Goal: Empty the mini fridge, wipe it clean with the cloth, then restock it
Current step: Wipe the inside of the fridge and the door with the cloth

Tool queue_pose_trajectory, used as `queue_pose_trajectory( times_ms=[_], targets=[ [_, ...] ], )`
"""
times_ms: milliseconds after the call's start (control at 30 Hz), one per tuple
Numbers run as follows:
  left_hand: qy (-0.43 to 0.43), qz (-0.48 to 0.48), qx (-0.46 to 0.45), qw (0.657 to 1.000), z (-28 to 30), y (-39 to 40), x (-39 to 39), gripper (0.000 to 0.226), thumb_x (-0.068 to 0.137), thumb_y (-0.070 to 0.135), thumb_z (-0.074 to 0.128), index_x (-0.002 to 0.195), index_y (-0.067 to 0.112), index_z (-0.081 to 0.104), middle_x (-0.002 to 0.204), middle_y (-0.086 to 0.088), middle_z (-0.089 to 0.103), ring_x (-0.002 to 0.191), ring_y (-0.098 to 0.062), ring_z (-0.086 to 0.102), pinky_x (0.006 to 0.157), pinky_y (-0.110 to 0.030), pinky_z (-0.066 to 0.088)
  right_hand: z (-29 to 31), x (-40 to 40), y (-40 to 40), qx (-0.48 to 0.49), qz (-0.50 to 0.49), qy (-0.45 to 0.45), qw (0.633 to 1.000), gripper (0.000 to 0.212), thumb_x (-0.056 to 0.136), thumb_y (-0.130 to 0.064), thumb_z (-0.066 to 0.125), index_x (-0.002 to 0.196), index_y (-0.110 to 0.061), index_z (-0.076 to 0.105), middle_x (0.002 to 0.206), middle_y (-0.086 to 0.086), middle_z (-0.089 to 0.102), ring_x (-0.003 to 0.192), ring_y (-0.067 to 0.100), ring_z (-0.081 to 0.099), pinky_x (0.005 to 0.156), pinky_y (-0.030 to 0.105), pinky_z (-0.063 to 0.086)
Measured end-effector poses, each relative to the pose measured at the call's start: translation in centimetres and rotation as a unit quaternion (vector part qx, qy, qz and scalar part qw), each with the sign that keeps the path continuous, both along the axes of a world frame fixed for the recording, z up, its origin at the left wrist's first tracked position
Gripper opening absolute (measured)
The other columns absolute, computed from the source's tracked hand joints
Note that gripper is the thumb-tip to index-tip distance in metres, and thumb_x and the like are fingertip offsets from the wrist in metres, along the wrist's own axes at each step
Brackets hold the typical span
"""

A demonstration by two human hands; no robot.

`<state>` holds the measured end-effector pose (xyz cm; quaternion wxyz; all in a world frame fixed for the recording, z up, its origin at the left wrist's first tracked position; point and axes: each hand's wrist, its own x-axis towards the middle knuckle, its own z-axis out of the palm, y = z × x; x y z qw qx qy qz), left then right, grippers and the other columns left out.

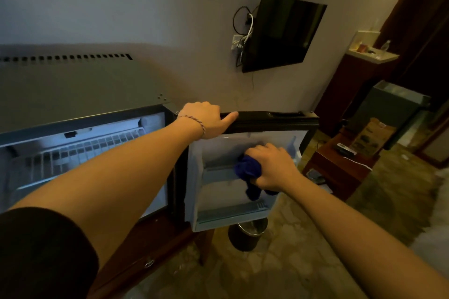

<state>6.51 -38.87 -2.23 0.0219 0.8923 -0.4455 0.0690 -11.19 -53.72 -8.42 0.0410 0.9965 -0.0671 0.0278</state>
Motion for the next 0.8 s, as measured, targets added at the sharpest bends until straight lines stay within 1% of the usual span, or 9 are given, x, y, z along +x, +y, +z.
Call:
queue_pose_trajectory(
  times_ms=[67, 167, 267, 367, 433, 533, 667, 800],
  targets=[
    [-0.005, 0.004, -0.003, 1.0, -0.1, -0.2, 0.2, 0.077, 0.092, 0.076, 0.01, 0.086, 0.017, 0.059, 0.075, -0.005, 0.061, 0.067, -0.021, 0.058, 0.056, -0.031, 0.039, 0.2, -1.7, -3.4, -0.001, -0.025, -0.007, 1.0, 0.054, 0.073, -0.045, 0.075, 0.12, -0.033, 0.052, 0.118, -0.005, 0.06, 0.113, 0.024, 0.054, 0.09, 0.039, 0.042],
    [-0.01, 0.022, -0.008, 1.0, -0.3, -0.6, 0.2, 0.074, 0.092, 0.077, 0.01, 0.088, 0.02, 0.057, 0.073, -0.004, 0.06, 0.067, -0.02, 0.058, 0.06, -0.032, 0.044, 0.0, -2.1, -6.0, 0.022, -0.021, -0.019, 0.999, 0.054, 0.07, -0.043, 0.078, 0.117, -0.032, 0.054, 0.113, -0.006, 0.061, 0.105, 0.023, 0.054, 0.085, 0.035, 0.044],
    [-0.016, 0.041, -0.008, 0.999, -0.4, -1.0, -0.1, 0.072, 0.093, 0.076, 0.01, 0.091, 0.021, 0.057, 0.072, -0.003, 0.06, 0.067, -0.019, 0.058, 0.067, -0.034, 0.05, -0.5, -1.4, -6.5, 0.041, -0.008, -0.026, 0.999, 0.055, 0.066, -0.043, 0.078, 0.114, -0.032, 0.054, 0.11, -0.005, 0.061, 0.099, 0.023, 0.054, 0.088, 0.043, 0.05],
    [-0.023, 0.05, -0.005, 0.998, -0.5, -1.3, -0.5, 0.07, 0.095, 0.073, 0.01, 0.091, 0.02, 0.056, 0.071, -0.002, 0.06, 0.065, -0.018, 0.058, 0.06, -0.031, 0.045, -0.7, -1.1, -6.7, 0.049, 0.006, -0.023, 0.999, 0.054, 0.068, -0.044, 0.078, 0.115, -0.032, 0.053, 0.113, -0.005, 0.061, 0.102, 0.022, 0.053, 0.091, 0.043, 0.049],
    [-0.031, 0.052, -0.001, 0.998, -0.5, -1.5, -0.7, 0.07, 0.095, 0.072, 0.01, 0.091, 0.02, 0.056, 0.071, -0.002, 0.06, 0.064, -0.018, 0.058, 0.058, -0.031, 0.044, -0.5, -0.6, -5.6, 0.048, 0.016, -0.017, 0.999, 0.055, 0.07, -0.043, 0.078, 0.117, -0.031, 0.053, 0.117, -0.003, 0.061, 0.108, 0.023, 0.053, 0.092, 0.043, 0.049],
    [-0.034, 0.064, 0.008, 0.997, -0.5, -1.5, -0.8, 0.069, 0.096, 0.071, 0.01, 0.094, 0.02, 0.056, 0.072, -0.002, 0.059, 0.064, -0.017, 0.058, 0.06, -0.031, 0.047, -0.4, 1.1, -1.4, 0.056, 0.056, -0.015, 0.997, 0.056, 0.07, -0.043, 0.078, 0.118, -0.029, 0.052, 0.122, -0.001, 0.059, 0.113, 0.026, 0.051, 0.094, 0.044, 0.047],
    [-0.039, 0.073, 0.011, 0.997, -0.6, -1.6, -0.5, 0.07, 0.095, 0.072, 0.009, 0.096, 0.02, 0.056, 0.074, -0.001, 0.059, 0.066, -0.017, 0.058, 0.064, -0.034, 0.05, -0.9, 3.6, 4.3, 0.07, 0.102, 0.0, 0.992, 0.061, 0.074, -0.043, 0.077, 0.126, -0.024, 0.052, 0.125, 0.008, 0.058, 0.115, 0.033, 0.048, 0.096, 0.046, 0.044],
    [-0.034, 0.079, 0.013, 0.996, -0.7, -1.5, -0.3, 0.072, 0.093, 0.074, 0.007, 0.096, 0.021, 0.056, 0.074, -0.001, 0.06, 0.067, -0.017, 0.059, 0.07, -0.037, 0.054, -1.3, 3.6, 4.1, 0.061, 0.11, -0.016, 0.992, 0.065, 0.072, -0.042, 0.078, 0.128, -0.024, 0.051, 0.123, 0.008, 0.059, 0.113, 0.034, 0.048, 0.092, 0.047, 0.046]
  ],
)
